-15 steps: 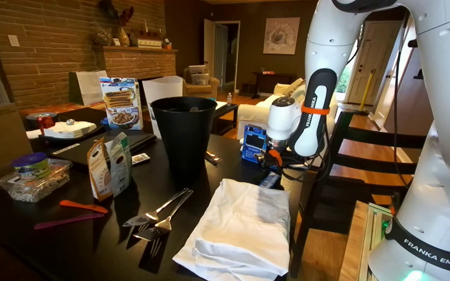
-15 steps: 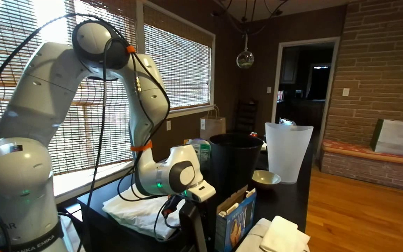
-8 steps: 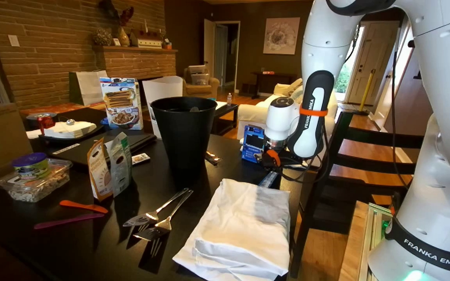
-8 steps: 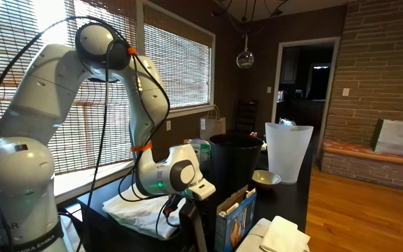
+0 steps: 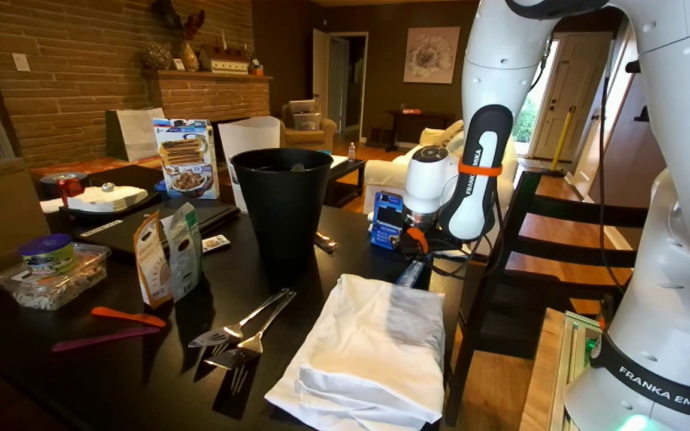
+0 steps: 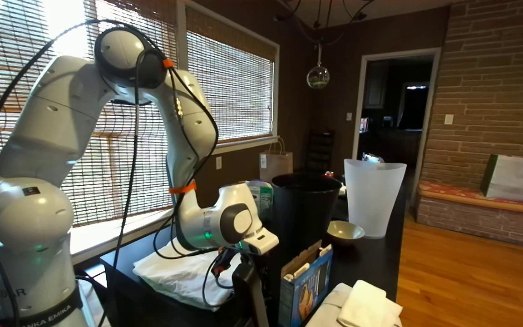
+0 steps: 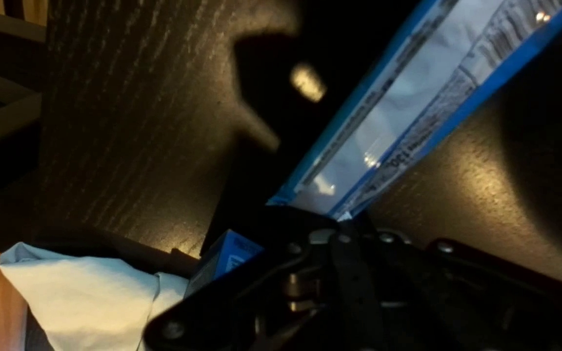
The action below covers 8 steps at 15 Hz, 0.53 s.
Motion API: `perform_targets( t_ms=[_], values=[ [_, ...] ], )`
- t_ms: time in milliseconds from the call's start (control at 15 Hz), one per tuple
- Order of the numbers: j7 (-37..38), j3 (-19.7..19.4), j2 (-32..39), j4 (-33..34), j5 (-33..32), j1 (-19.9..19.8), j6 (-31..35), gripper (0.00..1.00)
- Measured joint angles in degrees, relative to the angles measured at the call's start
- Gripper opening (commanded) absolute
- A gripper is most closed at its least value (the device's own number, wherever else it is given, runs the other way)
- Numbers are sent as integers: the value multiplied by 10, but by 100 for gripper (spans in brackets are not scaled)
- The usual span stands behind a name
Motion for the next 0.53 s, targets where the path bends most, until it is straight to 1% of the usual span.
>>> perform_targets(
  t_ms=[267,533],
  values=[
    [-17,35,-72,-12,3,-15,-71,0],
    [-62,53,-163,-13,13,-16,-151,0]
  ],
)
